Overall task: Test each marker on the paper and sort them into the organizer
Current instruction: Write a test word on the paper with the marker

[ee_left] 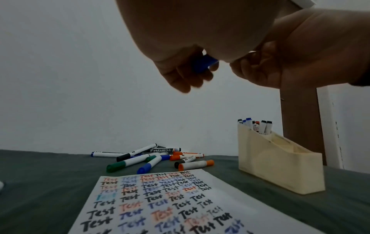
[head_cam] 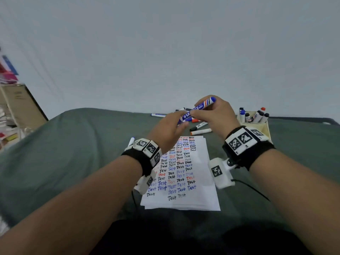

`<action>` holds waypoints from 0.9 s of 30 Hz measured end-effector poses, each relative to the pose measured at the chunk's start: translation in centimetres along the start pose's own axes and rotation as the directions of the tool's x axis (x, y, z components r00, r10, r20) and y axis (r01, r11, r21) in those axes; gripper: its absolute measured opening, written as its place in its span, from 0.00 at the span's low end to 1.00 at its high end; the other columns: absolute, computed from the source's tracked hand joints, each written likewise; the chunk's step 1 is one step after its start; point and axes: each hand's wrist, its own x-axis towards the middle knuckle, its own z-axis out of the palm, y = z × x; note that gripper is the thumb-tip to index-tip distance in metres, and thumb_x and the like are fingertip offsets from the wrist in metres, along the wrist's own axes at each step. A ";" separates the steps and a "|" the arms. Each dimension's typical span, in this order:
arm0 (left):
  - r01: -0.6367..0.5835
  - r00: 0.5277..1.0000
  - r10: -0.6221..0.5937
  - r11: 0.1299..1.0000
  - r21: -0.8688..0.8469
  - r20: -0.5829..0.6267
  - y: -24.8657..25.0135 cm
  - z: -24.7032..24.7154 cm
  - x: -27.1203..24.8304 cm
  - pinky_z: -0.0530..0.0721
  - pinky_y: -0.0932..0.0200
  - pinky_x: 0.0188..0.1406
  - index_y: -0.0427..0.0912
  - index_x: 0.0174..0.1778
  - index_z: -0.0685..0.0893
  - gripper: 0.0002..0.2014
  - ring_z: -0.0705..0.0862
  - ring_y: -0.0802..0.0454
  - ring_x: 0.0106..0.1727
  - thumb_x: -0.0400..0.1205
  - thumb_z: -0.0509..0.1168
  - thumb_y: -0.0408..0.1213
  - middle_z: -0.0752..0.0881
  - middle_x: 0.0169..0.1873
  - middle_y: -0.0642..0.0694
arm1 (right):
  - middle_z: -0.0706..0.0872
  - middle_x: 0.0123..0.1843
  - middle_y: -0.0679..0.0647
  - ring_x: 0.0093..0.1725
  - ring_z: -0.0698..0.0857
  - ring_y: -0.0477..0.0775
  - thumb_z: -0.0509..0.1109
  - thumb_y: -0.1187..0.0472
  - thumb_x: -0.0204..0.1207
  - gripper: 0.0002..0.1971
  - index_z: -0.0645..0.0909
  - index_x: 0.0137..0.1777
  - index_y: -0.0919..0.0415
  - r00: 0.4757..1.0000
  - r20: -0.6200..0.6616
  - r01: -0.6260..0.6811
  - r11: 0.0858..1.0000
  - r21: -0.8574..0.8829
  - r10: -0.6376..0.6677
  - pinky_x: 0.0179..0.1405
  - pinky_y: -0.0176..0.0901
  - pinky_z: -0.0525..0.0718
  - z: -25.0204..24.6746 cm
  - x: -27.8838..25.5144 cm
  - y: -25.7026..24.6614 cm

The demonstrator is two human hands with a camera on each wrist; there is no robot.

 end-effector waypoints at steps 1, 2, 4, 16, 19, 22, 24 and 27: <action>0.020 1.000 -0.020 1.000 0.013 -0.002 0.5 -0.2 0.0 0.69 0.61 0.46 0.47 0.71 0.78 0.15 0.76 0.61 0.49 0.91 0.56 0.46 0.84 0.54 0.51 | 0.92 0.42 0.60 0.47 0.92 0.64 0.85 0.63 0.68 0.10 0.86 0.44 0.55 1.000 0.007 0.001 1.000 0.025 -0.002 0.55 0.65 0.90 -0.2 -0.3 -0.2; 0.040 0.999 -0.040 0.999 0.022 0.000 0.8 -0.4 -0.2 0.68 0.60 0.42 0.47 0.69 0.78 0.15 0.75 0.60 0.43 0.92 0.55 0.47 0.83 0.47 0.52 | 0.92 0.43 0.62 0.48 0.92 0.67 0.85 0.62 0.68 0.10 0.86 0.44 0.56 1.000 0.015 -0.002 0.998 0.057 0.001 0.55 0.66 0.90 -0.3 -0.5 -0.4; 0.065 0.998 -0.066 0.997 0.045 0.024 1.5 -0.6 -0.7 0.69 0.58 0.36 0.48 0.67 0.77 0.15 0.76 0.60 0.37 0.92 0.51 0.50 0.79 0.38 0.56 | 0.92 0.44 0.66 0.47 0.91 0.72 0.84 0.61 0.67 0.10 0.86 0.44 0.60 0.999 0.031 -0.015 0.992 0.126 0.011 0.54 0.66 0.90 -0.5 -0.9 -0.7; 0.178 0.977 -0.187 0.980 0.094 0.098 1.5 -1.2 -1.7 0.72 0.59 0.33 0.66 0.66 0.72 0.25 0.82 0.62 0.37 0.79 0.50 0.74 0.85 0.39 0.55 | 0.92 0.45 0.65 0.49 0.93 0.66 0.81 0.69 0.74 0.07 0.85 0.46 0.65 0.997 0.029 -0.080 0.967 0.243 0.075 0.54 0.54 0.91 -1.4 -2.5 -0.4; 0.298 0.939 -0.310 0.949 0.099 0.145 -0.2 -1.0 -2.2 0.72 0.54 0.32 0.56 0.70 0.69 0.27 0.81 0.52 0.34 0.82 0.51 0.69 0.82 0.36 0.49 | 0.90 0.46 0.69 0.46 0.90 0.64 0.79 0.69 0.76 0.07 0.84 0.46 0.63 0.994 -0.026 -0.102 0.969 0.225 0.110 0.55 0.58 0.90 -1.6 -2.2 0.5; 0.400 0.888 -0.429 0.898 0.185 0.166 -2.6 -1.3 -3.1 0.70 0.53 0.30 0.45 0.74 0.66 0.19 0.77 0.49 0.30 0.89 0.53 0.48 0.78 0.31 0.47 | 0.89 0.46 0.66 0.43 0.90 0.60 0.79 0.68 0.77 0.07 0.83 0.48 0.63 0.983 -0.078 -0.138 0.956 0.259 0.163 0.51 0.52 0.91 -1.7 -2.0 1.6; 0.451 0.846 -0.510 0.840 0.303 0.156 -4.3 -1.9 -3.5 0.73 0.52 0.34 0.40 0.71 0.65 0.16 0.78 0.47 0.33 0.89 0.55 0.41 0.80 0.36 0.44 | 0.90 0.46 0.63 0.41 0.91 0.56 0.79 0.67 0.77 0.08 0.82 0.49 0.65 0.975 -0.098 -0.160 0.940 0.303 0.197 0.43 0.44 0.91 -1.6 -1.8 2.4; 0.492 0.785 -0.601 0.752 0.438 0.150 -6.6 -3.1 -3.7 0.75 0.52 0.45 0.40 0.59 0.75 0.09 0.81 0.41 0.48 0.86 0.64 0.39 0.84 0.50 0.38 | 0.90 0.48 0.65 0.44 0.90 0.58 0.79 0.68 0.77 0.08 0.82 0.51 0.67 0.958 -0.121 -0.202 0.914 0.353 0.259 0.42 0.41 0.91 -1.2 -1.3 3.5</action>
